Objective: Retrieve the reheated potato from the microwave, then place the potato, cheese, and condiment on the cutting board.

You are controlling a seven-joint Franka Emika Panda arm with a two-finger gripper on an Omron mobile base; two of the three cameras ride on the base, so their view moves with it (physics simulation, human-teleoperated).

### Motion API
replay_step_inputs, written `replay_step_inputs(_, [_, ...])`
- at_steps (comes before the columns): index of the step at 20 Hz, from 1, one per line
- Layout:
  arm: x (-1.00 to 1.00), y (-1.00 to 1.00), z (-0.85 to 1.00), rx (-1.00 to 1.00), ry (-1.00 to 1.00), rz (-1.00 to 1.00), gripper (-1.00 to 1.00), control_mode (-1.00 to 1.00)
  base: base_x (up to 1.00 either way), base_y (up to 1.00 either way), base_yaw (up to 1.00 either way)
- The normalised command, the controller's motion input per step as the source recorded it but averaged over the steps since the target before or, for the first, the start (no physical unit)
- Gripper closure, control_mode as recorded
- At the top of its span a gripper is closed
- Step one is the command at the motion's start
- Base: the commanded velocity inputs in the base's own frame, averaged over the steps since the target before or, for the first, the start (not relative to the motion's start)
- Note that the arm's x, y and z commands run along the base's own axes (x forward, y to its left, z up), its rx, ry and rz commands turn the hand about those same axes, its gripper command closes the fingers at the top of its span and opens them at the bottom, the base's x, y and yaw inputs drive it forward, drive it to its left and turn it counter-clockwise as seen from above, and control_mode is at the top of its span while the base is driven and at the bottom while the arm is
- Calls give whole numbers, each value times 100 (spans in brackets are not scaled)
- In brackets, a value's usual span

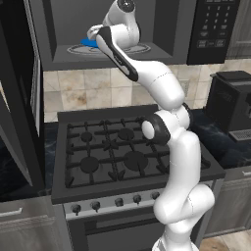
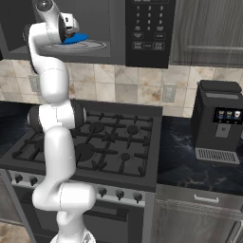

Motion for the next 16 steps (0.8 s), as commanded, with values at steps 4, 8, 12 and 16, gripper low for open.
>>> replay_step_inputs(4, [28, 0, 0, -10, 0, 0, -100, -100, 0, 0, 0])
replay_step_inputs(8, [30, 0, 0, -9, 0, 0, -100, -100, 0, 0, 0])
replay_step_inputs(12, [29, 1, 0, -6, 0, 0, -100, -100, 0, 0, 0])
replay_step_inputs(16, [29, 2, 0, -4, 0, 0, -100, -100, 0, 0, 0])
